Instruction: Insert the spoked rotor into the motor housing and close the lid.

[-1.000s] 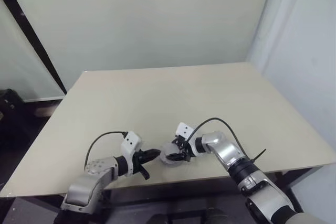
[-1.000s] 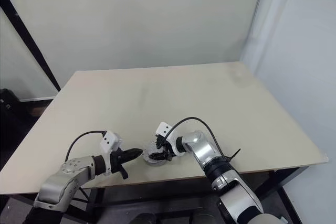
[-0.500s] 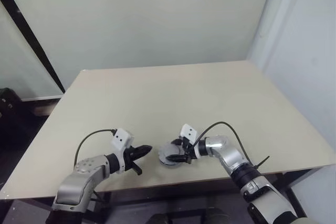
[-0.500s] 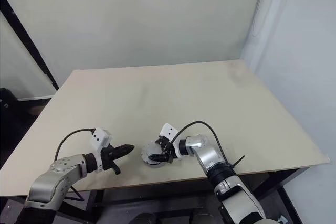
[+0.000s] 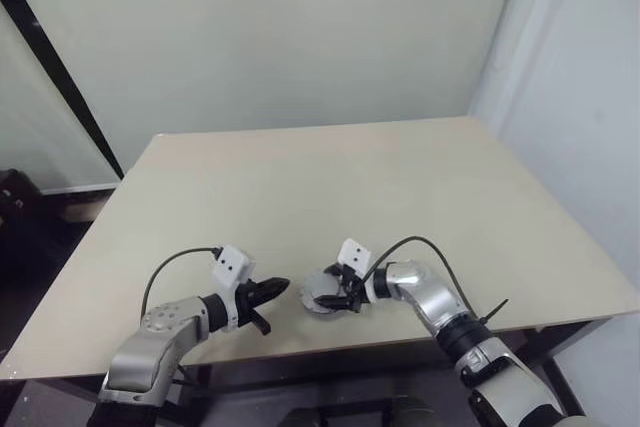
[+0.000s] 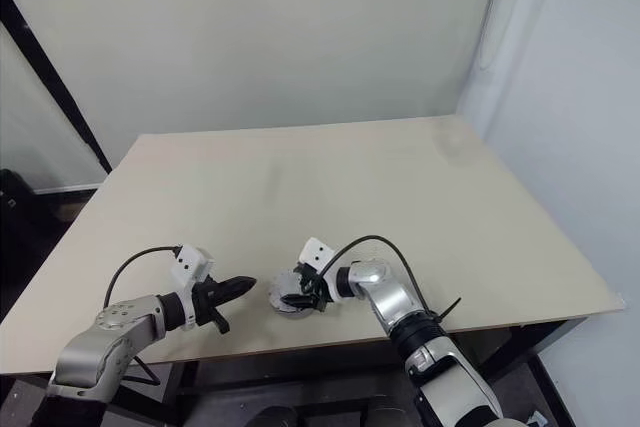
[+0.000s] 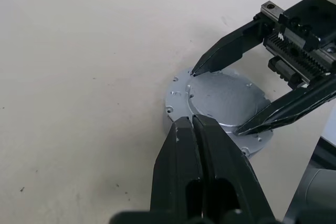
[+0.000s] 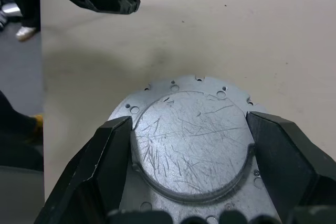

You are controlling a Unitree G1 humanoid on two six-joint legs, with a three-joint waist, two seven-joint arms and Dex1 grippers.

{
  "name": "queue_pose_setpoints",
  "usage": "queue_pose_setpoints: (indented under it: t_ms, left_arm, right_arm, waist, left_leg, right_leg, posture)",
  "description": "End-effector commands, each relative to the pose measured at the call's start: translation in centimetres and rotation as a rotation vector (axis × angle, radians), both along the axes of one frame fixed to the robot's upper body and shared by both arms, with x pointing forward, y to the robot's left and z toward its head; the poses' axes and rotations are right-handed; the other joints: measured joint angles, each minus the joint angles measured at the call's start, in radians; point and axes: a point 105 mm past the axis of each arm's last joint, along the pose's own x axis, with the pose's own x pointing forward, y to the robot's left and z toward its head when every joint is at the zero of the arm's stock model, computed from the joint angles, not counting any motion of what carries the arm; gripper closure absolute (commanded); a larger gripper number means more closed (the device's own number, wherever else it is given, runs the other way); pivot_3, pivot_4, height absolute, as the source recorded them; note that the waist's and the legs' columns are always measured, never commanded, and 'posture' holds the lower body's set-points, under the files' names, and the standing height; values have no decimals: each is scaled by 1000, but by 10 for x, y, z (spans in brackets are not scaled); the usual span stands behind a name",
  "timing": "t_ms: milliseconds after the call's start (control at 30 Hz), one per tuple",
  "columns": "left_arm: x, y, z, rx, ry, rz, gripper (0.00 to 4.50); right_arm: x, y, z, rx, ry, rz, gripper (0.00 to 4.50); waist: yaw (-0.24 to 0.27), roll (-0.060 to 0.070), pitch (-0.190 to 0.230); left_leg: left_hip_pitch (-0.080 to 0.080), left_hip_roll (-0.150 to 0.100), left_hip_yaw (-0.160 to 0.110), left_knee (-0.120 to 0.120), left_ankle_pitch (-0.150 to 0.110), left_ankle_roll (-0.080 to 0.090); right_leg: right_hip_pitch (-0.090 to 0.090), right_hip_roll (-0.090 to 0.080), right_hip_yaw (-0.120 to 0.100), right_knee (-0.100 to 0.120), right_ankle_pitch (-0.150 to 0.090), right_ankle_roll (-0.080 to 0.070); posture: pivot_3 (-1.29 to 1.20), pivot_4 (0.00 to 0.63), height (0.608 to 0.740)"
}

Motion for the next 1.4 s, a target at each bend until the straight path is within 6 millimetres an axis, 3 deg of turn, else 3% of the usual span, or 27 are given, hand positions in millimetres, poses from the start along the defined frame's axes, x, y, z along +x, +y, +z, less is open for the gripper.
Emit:
queue_pose_setpoints:
  t_ms: [33,900,1400]
  left_arm:
    - [3,-1,10,-6,-41,-4,4500]
    - [1,-20,5,-17,-26,-67,4500]
    - [1,-25,3,-18,-24,-83,4500]
  right_arm:
    - [1,-1,-6,-64,-31,4,1222]
    - [1,-9,-3,-63,62,62,1222]
    - [-2,-12,-9,-99,16,100,1222]
  waist:
    - [0,0,0]
    - [1,0,0]
    - [1,0,0]
  left_leg:
    - [0,0,0,0,0,0]
    - [0,-2,-1,1,2,4]
    - [0,-2,-1,1,2,4]
  right_leg:
    - [0,0,0,0,0,0]
    - [1,0,0,0,0,0]
    - [1,-1,0,0,0,0]
  posture:
    - [0,0,740]
    - [0,0,740]
    - [0,0,740]
